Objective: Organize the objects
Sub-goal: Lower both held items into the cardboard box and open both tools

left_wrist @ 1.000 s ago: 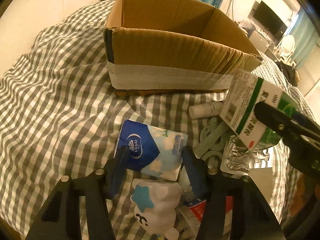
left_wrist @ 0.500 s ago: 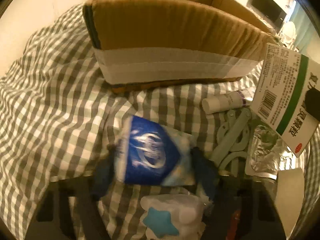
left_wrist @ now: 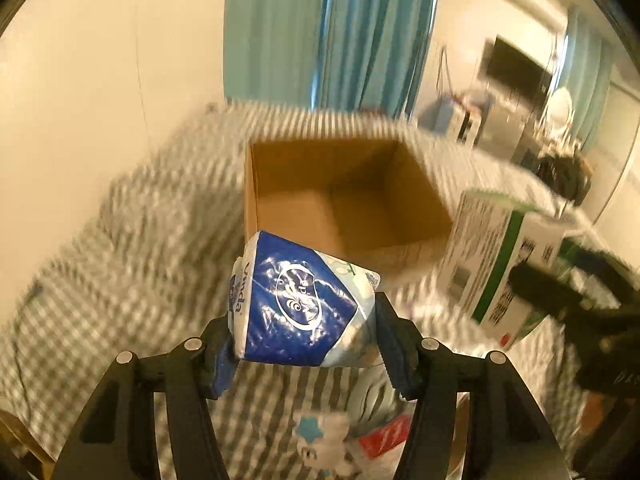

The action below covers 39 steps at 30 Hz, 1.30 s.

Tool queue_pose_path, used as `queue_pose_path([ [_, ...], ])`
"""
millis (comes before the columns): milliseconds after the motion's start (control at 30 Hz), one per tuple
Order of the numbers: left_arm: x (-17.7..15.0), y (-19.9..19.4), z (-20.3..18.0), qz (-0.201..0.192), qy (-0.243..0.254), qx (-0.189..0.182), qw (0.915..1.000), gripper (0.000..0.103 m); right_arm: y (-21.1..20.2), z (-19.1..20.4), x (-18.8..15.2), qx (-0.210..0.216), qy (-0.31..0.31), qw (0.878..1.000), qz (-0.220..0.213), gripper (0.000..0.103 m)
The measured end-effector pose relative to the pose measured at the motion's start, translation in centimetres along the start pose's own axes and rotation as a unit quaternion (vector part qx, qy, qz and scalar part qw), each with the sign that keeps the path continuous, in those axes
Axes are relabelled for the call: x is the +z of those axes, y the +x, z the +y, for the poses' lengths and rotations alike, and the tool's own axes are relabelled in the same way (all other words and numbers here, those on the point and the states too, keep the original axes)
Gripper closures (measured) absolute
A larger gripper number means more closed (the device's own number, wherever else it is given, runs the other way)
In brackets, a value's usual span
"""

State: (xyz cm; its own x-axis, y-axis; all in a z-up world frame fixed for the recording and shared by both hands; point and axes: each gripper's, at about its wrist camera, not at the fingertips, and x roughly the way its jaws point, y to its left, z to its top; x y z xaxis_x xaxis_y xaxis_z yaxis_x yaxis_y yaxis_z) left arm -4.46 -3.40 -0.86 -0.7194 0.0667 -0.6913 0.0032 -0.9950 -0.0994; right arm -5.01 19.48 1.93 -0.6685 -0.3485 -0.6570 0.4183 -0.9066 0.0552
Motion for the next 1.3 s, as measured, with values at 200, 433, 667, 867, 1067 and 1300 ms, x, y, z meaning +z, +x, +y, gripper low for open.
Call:
queue_pose_path([
  [200,6.6,-0.6,-0.6,-0.048,0.012,0.004,0.9988,0.042,-2.9,-0.3,6.5,0.054,0.007,0.997,-0.062,0.008],
  [433,9.8,5.1,-1.5,-0.013,0.022,0.024,0.9994,0.042,-0.7,-0.5,12.8,0.048,-0.001,0.995,-0.092,0.008],
  [667,9.7,12.7,-0.9,0.038,0.027,0.025,0.9986,0.042,8.2,-0.3,14.7,0.042,0.004,0.998,-0.046,0.009],
  [867,9.0,14.9,-0.1,0.043,0.022,-0.002,0.9988,0.034,13.3,-0.2,13.7,0.055,0.016,0.998,-0.023,0.008],
  [1067,9.5,12.3,0.0,0.03,0.008,-0.033,0.999,0.011,13.1,-0.3,13.1,0.034,0.023,0.998,-0.041,0.0],
  [1300,9.5,5.2,-0.6,-0.006,0.009,0.0,0.9999,0.011,5.5,-1.0,14.0,0.006,0.009,0.997,-0.077,0.0],
])
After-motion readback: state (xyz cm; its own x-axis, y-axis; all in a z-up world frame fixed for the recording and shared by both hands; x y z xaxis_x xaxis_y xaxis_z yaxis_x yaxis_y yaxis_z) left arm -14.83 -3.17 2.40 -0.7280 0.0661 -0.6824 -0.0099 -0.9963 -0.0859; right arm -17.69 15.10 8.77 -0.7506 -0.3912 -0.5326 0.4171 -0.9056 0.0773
